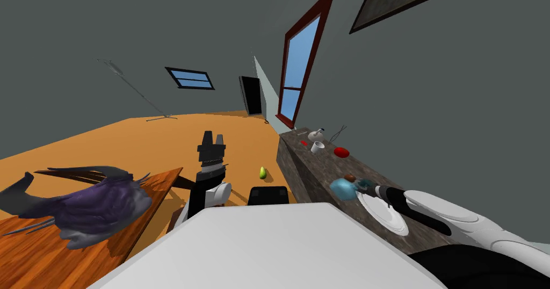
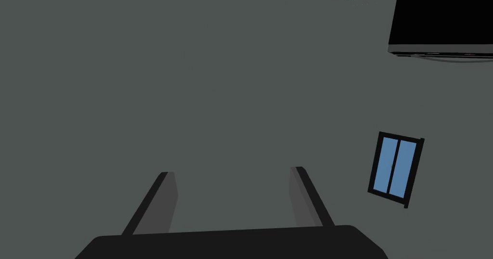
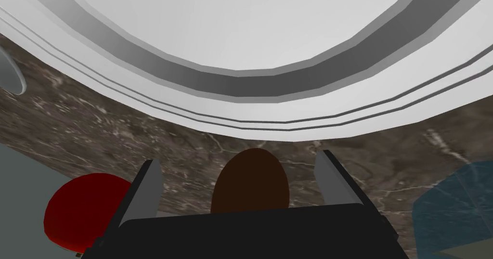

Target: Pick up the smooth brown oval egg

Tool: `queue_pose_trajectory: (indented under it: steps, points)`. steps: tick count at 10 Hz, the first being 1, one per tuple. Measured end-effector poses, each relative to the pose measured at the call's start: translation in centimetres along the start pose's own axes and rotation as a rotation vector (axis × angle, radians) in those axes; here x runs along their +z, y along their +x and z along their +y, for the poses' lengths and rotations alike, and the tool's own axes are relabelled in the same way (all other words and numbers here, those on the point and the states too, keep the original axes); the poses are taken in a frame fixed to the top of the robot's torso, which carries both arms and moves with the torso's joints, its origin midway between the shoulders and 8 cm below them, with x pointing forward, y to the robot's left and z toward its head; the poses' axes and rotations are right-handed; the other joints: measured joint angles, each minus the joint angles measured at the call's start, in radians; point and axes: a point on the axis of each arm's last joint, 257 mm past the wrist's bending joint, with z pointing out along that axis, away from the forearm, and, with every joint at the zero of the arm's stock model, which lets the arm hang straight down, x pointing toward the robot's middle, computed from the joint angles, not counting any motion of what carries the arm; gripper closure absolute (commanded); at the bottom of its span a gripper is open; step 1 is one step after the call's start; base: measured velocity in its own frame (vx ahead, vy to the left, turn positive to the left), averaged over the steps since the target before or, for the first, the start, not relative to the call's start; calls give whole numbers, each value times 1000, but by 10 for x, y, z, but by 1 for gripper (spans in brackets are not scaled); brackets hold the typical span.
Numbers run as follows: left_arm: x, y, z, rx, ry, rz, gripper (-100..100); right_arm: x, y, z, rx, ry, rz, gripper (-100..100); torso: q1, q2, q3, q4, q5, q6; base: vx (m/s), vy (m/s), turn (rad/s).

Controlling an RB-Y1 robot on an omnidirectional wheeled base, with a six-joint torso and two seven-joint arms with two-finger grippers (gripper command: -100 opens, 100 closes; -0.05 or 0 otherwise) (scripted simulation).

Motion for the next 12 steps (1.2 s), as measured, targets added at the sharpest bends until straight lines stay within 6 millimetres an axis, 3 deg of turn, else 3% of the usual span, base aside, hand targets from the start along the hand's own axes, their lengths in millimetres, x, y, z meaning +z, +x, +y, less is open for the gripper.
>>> queue_pose_trajectory:
  steps: [11,12]
  points:
    - [0,0,0,0,0,0,0,14,8,-64,94,84,30,-100,-1,0,0,0,-1,1,-84,29,117]
    - [0,0,0,0,0,0,0,14,9,-64,94,85,31,100,-2,-2,-1,-1,-1,1,-6,3,-2]
